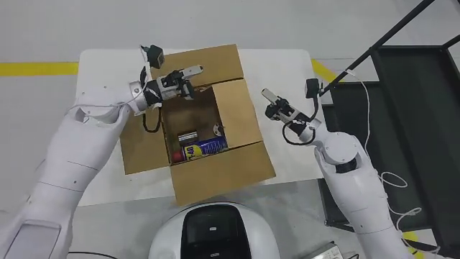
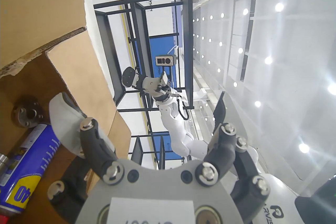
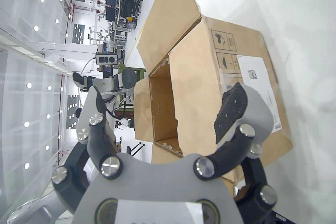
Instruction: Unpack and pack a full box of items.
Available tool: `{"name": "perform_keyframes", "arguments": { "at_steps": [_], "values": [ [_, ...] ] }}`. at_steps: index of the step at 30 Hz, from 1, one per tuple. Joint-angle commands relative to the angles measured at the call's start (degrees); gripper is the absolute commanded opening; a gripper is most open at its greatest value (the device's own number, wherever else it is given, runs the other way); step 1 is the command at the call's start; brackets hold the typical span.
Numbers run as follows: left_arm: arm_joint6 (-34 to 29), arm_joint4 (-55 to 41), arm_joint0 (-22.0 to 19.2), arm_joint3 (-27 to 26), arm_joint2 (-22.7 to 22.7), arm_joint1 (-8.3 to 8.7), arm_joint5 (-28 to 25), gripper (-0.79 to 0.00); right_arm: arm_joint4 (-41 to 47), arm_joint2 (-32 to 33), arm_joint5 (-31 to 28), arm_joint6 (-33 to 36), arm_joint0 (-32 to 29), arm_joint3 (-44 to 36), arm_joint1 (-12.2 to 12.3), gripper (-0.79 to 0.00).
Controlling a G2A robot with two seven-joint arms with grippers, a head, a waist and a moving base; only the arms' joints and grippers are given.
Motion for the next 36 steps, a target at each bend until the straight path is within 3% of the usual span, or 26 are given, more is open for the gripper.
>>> {"name": "perform_keyframes", "arguments": {
  "at_steps": [1, 8, 20, 24, 28, 36],
  "values": [
    [3.21, 0.32, 0.09, 0.73, 1.35, -0.66, -0.59, 0.0, 0.18, 0.1, -0.38, 0.08, -0.55, -0.62, 0.04, 0.0],
    [11.03, 2.03, 0.95, 3.4, 4.51, -2.57, -4.16, 0.0, 1.64, 0.2, -1.43, 1.48, -2.15, -1.44, 0.18, 0.0],
    [11.13, 3.03, 0.91, 3.64, 4.89, -2.72, -4.88, 0.0, 1.69, 0.07, -1.43, 1.72, -2.21, -1.44, 0.19, 0.0],
    [12.86, 2.88, 1.8, 2.99, 4.64, -2.88, -2.84, 0.0, 2.02, -1.26, -1.09, 2.82, -1.49, -2.1, 0.12, 0.0],
    [12.97, 3.44, 2.02, 2.95, 6.71, -3.84, -2.32, 0.0, 4.17, -1.95, -1.67, 5.35, -1.25, -3.28, 0.14, 0.0],
    [15.39, 7.1, 1.14, 8.22, 11.68, -6.45, -4.36, 0.0, 6.35, -1.97, -1.07, 10.54, -2.35, -5.13, 0.56, 0.0]
  ]
}}
